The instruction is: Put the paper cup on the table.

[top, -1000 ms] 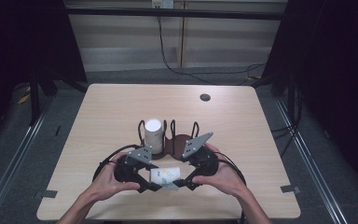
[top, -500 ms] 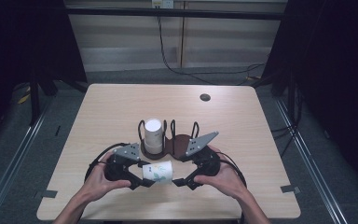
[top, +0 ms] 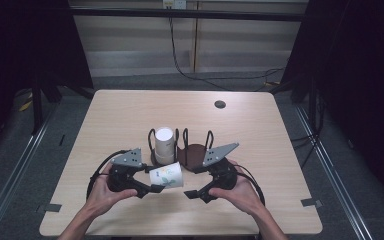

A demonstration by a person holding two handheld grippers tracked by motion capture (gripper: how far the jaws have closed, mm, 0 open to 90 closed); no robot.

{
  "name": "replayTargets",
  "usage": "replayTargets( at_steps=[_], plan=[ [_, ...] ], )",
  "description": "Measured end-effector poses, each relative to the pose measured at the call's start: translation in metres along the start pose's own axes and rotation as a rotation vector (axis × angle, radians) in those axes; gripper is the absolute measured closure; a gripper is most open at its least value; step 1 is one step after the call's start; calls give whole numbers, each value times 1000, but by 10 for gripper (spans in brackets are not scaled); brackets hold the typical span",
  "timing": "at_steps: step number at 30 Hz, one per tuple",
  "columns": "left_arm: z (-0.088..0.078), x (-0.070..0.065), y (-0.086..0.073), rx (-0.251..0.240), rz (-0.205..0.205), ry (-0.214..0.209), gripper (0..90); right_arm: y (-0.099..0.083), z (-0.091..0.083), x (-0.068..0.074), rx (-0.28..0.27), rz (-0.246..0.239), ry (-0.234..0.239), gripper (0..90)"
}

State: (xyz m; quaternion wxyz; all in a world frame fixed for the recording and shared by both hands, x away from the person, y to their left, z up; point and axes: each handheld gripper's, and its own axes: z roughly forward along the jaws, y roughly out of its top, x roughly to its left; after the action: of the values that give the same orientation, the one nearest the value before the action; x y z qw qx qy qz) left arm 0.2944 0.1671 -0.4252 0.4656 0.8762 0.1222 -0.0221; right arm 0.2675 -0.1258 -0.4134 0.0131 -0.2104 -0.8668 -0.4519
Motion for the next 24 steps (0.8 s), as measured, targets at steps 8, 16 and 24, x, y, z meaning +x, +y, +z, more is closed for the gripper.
replayTargets(
  at_steps=[8, 16, 24],
  plan=[
    [0, -1, -1, -49, -3, -19, 374, -2, -11, -4, -115, 35, -24, 167],
    [0, -4, 0, -82, 8, -34, 374, -2, -12, -4, -168, 56, 8, 158],
    [-3, -7, 1, -131, 11, -40, 374, -3, -10, -2, -209, 52, 32, 142]
  ],
)
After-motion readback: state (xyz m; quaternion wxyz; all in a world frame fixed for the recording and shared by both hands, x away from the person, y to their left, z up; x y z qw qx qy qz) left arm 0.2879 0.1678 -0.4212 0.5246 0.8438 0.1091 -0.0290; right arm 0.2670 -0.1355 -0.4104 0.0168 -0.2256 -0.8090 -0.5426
